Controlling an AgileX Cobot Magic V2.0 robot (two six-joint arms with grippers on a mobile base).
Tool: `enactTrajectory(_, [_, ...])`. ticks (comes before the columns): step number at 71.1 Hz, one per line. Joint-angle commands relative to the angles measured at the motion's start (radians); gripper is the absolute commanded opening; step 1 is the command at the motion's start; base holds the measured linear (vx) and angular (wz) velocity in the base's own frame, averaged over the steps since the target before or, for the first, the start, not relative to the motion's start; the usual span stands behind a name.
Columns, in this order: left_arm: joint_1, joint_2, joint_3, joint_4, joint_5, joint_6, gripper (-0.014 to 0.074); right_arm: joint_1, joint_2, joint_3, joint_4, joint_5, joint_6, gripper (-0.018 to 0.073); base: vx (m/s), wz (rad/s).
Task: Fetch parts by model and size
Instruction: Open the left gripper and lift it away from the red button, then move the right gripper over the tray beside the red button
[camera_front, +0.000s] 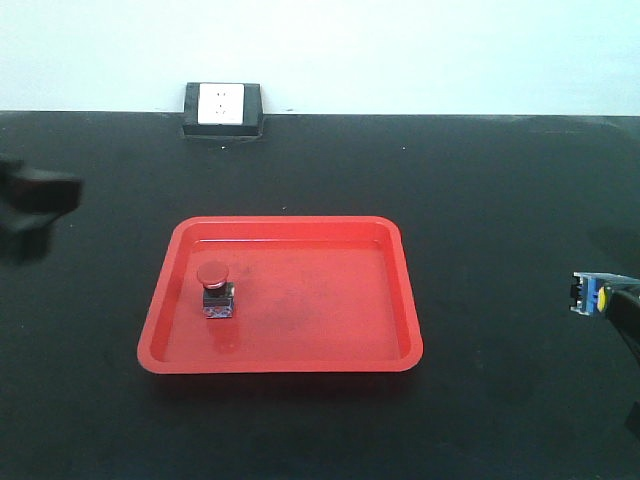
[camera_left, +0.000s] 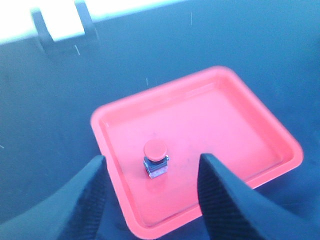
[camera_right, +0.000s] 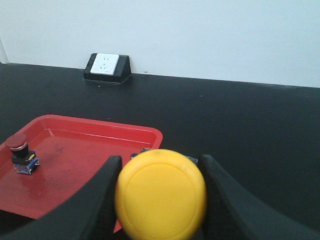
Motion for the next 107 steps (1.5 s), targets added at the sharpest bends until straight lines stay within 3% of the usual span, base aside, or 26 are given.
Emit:
enactTrajectory(1, [-0.006,-0.134,0.084,-0.002,-0.139,0.019,0.0391,-0.003,0.012,-0.033,0.0,-0.079,-0.006,-0.001,0.0,0.0])
enactTrajectory(12, [-0.006,-0.335,0.224,-0.003,-0.19,0.065,0.0391,-0.003,0.012,-0.033,0.0,-0.079,-0.006,-0.001,0.0,0.0])
enactTrajectory(38, [-0.006,-0.725,0.414,-0.013,-0.19,0.066,0.0391,-0.003,0.012,-0.033,0.0,-0.079,-0.006,-0.001,0.0,0.0])
enactTrajectory(67, [-0.006,-0.761,0.442,-0.013,-0.172,0.066,0.0391,-0.003,0.016,-0.034,0.02,-0.078,0.004,-0.001,0.0,0.0])
enactTrajectory(79, [-0.006,-0.761,0.442,-0.013,-0.172,0.066,0.0391,-0.001,0.113,-0.117,0.032,-0.011,-0.091,-0.001,0.0,0.0])
enactTrajectory(89, [-0.006,-0.761,0.442,-0.013,-0.172,0.066,0.0391,0.091,0.256,-0.232,0.032,0.02,-0.146,-0.0006,0.0,0.0])
enactTrajectory(99, [-0.006,-0.761,0.442,-0.013,-0.172,0.066,0.0391,0.197,0.457,-0.363,0.032,0.081,-0.142,-0.0005,0.0,0.0])
enactTrajectory(107, [-0.006,-0.761,0.442,-0.013,-0.172,0.066,0.0391,0.236,0.623,-0.486,0.043,0.128,-0.115,-0.0001,0.0,0.0])
